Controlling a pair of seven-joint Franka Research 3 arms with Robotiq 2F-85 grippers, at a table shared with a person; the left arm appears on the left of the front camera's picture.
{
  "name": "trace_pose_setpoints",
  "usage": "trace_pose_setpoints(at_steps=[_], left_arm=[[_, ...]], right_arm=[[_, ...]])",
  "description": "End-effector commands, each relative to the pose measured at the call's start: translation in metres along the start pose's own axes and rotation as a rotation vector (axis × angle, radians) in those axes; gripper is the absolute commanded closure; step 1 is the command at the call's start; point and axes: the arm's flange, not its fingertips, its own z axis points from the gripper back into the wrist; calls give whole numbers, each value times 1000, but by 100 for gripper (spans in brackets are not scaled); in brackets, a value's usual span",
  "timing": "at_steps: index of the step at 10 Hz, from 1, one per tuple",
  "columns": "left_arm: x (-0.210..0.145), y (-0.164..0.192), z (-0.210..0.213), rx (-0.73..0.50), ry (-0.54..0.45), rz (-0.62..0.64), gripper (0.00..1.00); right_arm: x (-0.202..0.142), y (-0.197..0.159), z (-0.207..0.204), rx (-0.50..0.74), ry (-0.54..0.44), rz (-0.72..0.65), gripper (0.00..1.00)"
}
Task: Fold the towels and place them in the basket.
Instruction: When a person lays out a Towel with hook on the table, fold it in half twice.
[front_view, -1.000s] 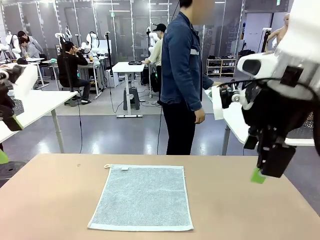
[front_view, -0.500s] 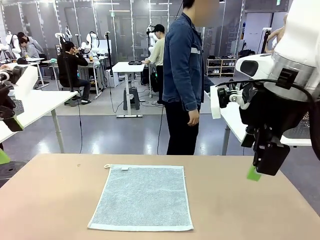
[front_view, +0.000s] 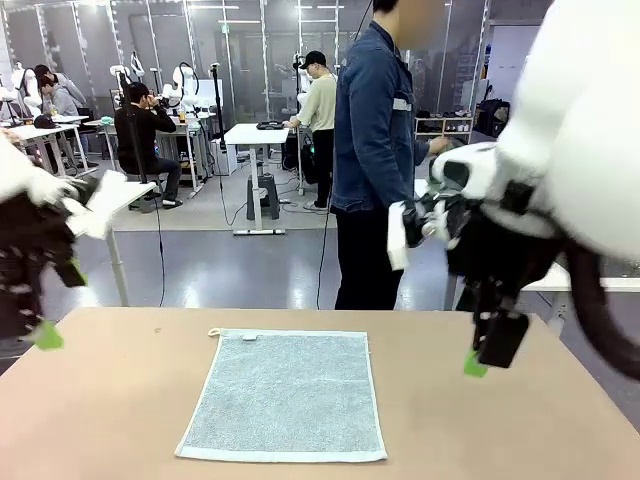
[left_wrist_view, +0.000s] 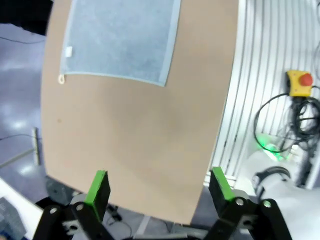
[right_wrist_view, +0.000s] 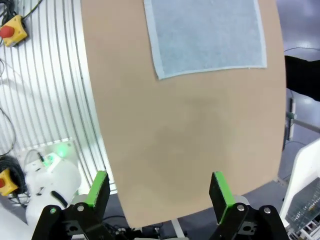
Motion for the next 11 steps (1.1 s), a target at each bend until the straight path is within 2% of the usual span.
trace_pose_setpoints(at_steps=[1, 3, 5, 7, 11], left_arm=[[25, 8, -36, -17, -6, -65, 0], [34, 8, -80, -46, -30, -99, 0], [35, 3, -123, -91, -71, -109, 0], [36, 7, -167, -142, -68, -105, 0], [37, 27, -225, -203, -43, -80, 0]], right_arm=[[23, -6, -37, 7, 34, 23, 0], [38, -8, -79, 86, -5, 71, 0], [44, -5, -115, 113, 5, 68, 0], [54, -3, -147, 156, -4, 120, 0], [62, -10, -194, 157, 9, 144, 0]])
